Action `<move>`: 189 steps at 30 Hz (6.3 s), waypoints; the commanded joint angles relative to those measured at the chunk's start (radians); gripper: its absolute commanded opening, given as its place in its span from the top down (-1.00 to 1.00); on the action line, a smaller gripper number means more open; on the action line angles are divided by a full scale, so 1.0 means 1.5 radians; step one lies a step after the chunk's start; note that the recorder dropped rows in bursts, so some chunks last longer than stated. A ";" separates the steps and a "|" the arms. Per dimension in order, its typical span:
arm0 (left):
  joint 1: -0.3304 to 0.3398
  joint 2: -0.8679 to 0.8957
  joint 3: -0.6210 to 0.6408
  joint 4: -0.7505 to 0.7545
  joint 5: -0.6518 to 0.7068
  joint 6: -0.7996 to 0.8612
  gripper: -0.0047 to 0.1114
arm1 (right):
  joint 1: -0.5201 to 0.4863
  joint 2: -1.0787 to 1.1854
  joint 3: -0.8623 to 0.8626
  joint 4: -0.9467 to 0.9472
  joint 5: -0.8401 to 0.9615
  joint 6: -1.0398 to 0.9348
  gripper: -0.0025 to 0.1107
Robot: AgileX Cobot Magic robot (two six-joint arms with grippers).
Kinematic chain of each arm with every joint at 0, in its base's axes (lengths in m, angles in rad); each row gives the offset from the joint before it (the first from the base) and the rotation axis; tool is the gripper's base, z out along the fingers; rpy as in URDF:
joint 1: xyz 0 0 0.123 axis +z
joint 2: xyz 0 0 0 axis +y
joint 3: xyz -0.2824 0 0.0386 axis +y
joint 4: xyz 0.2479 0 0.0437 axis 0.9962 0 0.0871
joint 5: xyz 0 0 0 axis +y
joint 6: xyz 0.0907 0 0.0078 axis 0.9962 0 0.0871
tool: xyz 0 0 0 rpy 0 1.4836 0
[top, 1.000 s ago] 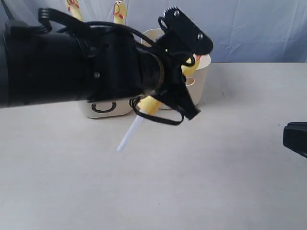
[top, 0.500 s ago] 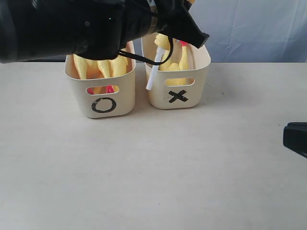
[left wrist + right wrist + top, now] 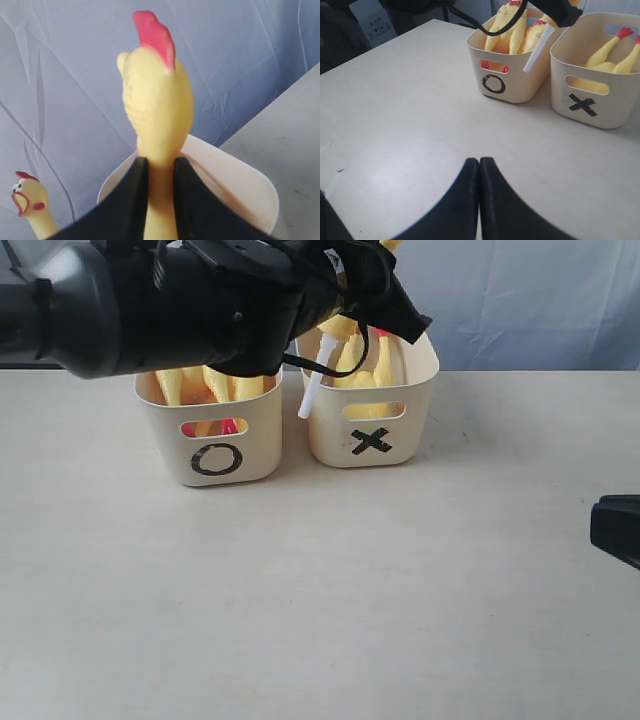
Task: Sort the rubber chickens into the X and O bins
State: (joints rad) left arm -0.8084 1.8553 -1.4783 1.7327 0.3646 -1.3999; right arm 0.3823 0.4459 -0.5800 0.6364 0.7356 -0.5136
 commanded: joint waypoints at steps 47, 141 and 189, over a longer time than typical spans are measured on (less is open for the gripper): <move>0.451 0.091 -0.048 -0.654 -0.744 0.401 0.92 | -0.002 -0.003 0.003 0.003 -0.006 -0.001 0.97; 0.333 0.161 -0.112 -0.339 -0.686 0.294 0.26 | -0.002 -0.003 0.003 0.003 -0.008 -0.003 0.97; 0.358 -0.777 0.684 0.008 -0.527 -0.253 0.92 | -0.002 -0.003 0.003 0.003 -0.006 -0.003 0.97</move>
State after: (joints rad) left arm -0.2720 0.7744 -0.5158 1.7518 -0.4411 -1.7178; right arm 0.3823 0.4459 -0.5800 0.6364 0.7356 -0.5154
